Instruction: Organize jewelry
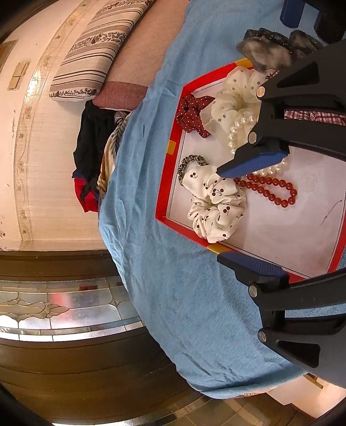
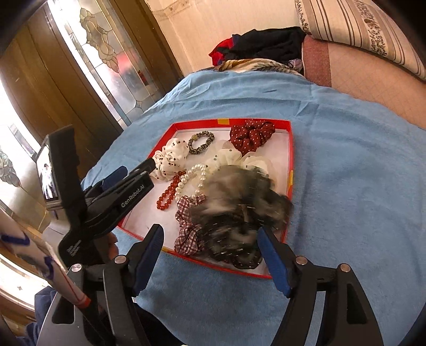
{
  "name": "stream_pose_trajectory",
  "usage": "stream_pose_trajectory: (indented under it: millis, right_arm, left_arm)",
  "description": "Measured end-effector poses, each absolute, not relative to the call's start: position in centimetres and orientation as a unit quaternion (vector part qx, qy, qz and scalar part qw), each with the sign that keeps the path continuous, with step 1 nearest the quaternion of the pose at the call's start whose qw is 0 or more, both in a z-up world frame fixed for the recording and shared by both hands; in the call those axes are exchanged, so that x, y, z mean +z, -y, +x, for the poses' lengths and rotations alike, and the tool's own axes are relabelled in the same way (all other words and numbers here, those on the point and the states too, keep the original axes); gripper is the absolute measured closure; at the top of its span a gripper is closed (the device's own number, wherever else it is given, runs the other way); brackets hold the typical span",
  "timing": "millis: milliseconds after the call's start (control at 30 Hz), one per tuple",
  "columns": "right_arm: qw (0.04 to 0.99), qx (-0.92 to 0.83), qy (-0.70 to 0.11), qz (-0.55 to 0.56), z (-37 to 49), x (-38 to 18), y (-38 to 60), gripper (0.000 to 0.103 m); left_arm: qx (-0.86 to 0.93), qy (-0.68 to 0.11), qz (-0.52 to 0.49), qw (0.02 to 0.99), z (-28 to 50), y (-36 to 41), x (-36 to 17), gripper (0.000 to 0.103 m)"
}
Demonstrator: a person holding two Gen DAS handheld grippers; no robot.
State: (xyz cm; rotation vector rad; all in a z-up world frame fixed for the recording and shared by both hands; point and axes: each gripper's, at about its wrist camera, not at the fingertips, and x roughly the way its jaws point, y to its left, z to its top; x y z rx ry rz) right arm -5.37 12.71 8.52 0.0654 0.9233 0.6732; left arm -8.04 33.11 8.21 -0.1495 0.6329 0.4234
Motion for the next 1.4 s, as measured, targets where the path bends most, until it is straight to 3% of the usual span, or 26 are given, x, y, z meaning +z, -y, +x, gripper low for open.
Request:
stream_pose_trajectory:
  millis: [733, 1200, 1400]
  right_arm:
    - [0.862, 0.316, -0.396, 0.018, -9.9, 10.4, -7.6, 0.017]
    - [0.883, 0.302, -0.36, -0.008, -14.2, 11.6, -4.5, 0.016]
    - [0.897, 0.288, -0.335, -0.012, -17.1, 12.4, -2.8, 0.014]
  left_arm:
    - [0.196, -0.269, -0.048, 0.942, -15.0, -27.2, 11.4, 0.006]
    - [0.189, -0.281, -0.054, 0.939, -19.7, -24.0, 14.8, 0.001]
    - [0.209, -0.257, 0.004, 0.943, -22.6, -21.4, 17.1, 0.0]
